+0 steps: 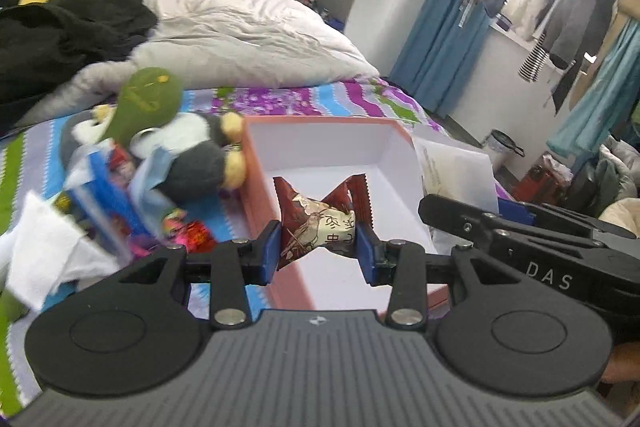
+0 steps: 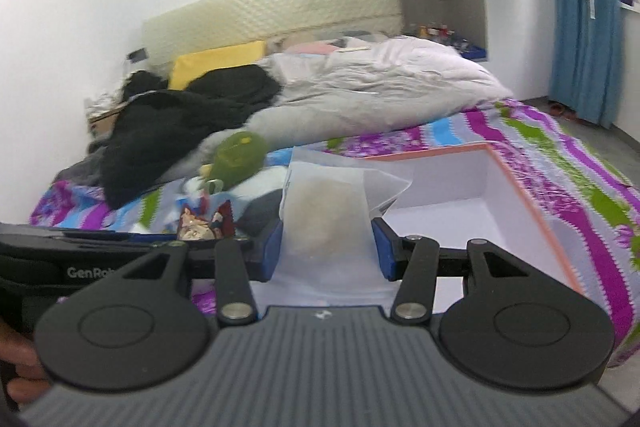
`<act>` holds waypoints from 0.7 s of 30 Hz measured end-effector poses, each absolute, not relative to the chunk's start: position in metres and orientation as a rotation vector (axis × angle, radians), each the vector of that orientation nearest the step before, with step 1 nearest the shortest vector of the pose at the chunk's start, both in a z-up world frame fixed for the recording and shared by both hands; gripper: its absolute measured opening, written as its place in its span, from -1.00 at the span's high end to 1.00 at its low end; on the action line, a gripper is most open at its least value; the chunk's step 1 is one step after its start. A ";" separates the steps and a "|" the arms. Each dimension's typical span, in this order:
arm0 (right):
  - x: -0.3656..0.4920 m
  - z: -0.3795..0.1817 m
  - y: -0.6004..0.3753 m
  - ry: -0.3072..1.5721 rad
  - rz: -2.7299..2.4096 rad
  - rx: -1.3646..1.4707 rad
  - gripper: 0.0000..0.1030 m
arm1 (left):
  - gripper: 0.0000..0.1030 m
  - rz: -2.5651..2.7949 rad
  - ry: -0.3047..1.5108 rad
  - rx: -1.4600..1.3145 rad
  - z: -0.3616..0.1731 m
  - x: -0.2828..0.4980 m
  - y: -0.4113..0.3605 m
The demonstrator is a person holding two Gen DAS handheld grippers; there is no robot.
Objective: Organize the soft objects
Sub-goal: 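Carry the clear bag with the right tool while the left tool carries the candy over the box, then open both grippers to drop the bag and candy into the box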
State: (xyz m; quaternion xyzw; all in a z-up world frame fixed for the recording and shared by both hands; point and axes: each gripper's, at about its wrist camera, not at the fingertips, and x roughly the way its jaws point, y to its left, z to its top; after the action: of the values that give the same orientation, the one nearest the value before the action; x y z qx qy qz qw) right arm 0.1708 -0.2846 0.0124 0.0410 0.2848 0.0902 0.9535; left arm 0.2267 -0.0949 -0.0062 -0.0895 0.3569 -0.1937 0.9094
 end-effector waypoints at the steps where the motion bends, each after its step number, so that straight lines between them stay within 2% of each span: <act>1: 0.175 0.012 -0.289 0.587 0.172 0.086 0.00 | 0.12 -0.404 0.748 -0.182 -0.007 0.234 -0.101; 13: 0.238 -0.052 -0.347 0.856 0.032 0.156 0.00 | 0.12 -0.454 0.940 -0.094 -0.056 0.308 -0.188; 21: 0.242 -0.077 -0.362 0.910 -0.001 0.141 -0.03 | 0.10 -0.446 1.027 -0.088 -0.085 0.328 -0.209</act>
State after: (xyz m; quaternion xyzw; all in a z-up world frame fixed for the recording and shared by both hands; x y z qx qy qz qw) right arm 0.2419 -0.3619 -0.0768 0.0679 0.4393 -0.0007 0.8958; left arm 0.3278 -0.2085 -0.0849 -0.0417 0.4867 -0.2113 0.8466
